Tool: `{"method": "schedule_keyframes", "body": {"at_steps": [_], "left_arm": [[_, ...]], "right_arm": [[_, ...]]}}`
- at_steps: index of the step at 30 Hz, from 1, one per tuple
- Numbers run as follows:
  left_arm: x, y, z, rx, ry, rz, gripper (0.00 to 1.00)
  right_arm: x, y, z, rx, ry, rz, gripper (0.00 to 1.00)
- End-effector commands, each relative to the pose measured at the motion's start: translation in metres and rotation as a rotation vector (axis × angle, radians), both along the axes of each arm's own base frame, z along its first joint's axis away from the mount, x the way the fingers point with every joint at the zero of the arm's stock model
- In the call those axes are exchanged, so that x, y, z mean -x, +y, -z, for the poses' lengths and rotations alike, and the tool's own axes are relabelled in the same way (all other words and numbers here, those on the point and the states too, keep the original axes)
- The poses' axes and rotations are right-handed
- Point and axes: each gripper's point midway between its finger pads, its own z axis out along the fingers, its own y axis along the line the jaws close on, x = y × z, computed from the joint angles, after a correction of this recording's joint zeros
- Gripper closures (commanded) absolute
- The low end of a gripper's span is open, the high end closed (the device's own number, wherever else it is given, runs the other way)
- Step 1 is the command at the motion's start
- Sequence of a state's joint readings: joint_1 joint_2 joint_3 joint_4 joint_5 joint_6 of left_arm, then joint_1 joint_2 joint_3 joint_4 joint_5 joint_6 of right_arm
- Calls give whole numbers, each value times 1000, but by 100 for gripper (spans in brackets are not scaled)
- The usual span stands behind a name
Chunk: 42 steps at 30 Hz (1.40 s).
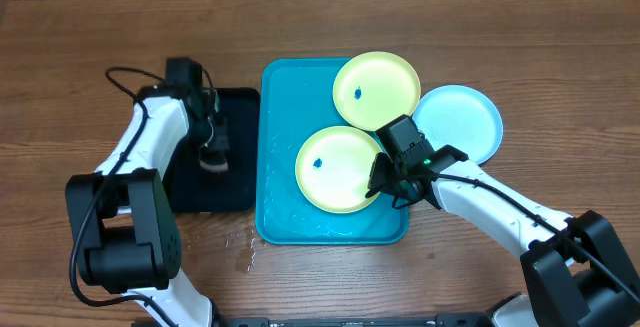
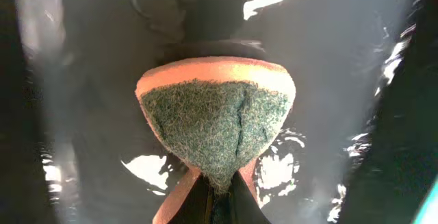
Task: Clean dirty plates on tray and stack at the side
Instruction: 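Carry the sponge with the left gripper onto the held yellow plate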
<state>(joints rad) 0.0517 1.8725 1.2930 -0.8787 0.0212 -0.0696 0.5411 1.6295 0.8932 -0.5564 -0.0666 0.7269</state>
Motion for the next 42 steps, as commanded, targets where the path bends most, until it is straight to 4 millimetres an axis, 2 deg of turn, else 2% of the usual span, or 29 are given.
{"method": "schedule_keyframes", "body": {"at_steps": [1,5,7,10,13,15,19,25,28,32,35,42], "left_arm": [[-24,-1,-29,-9,-63,31,96],[-31,-2,-53,-4,-85,33,96],[-33,-5,-57,15,-91,37,96],[-32,-13,-58,56,-92,66,96],[-29,-15,-57,66,-79,66,96],[-28,-15,-57,66,-76,66,96],[-25,-15,-55,66,-64,68,96],[-22,-24,-45,63,-57,117,96],[-20,-32,-39,60,-53,143,96],[-19,-34,-38,59,-51,157,96],[-19,-34,-38,59,-52,158,96],[-23,-33,-39,54,-69,159,96]], "right_arm": [[6,7,1,-56,42,-13,64],[6,7,1,-57,42,-10,80],[5,7,1,-59,40,-7,84],[4,8,1,-62,35,-7,85],[1,9,-1,-69,23,-8,83],[-2,11,-2,-74,10,-8,74],[-6,9,-2,-64,-10,-1,64],[-5,8,7,-56,18,26,64],[0,21,9,-120,53,-1,64],[-5,39,12,-182,40,-29,80],[-10,45,11,-189,10,-39,84],[-15,44,11,-170,-19,-34,91]]}}
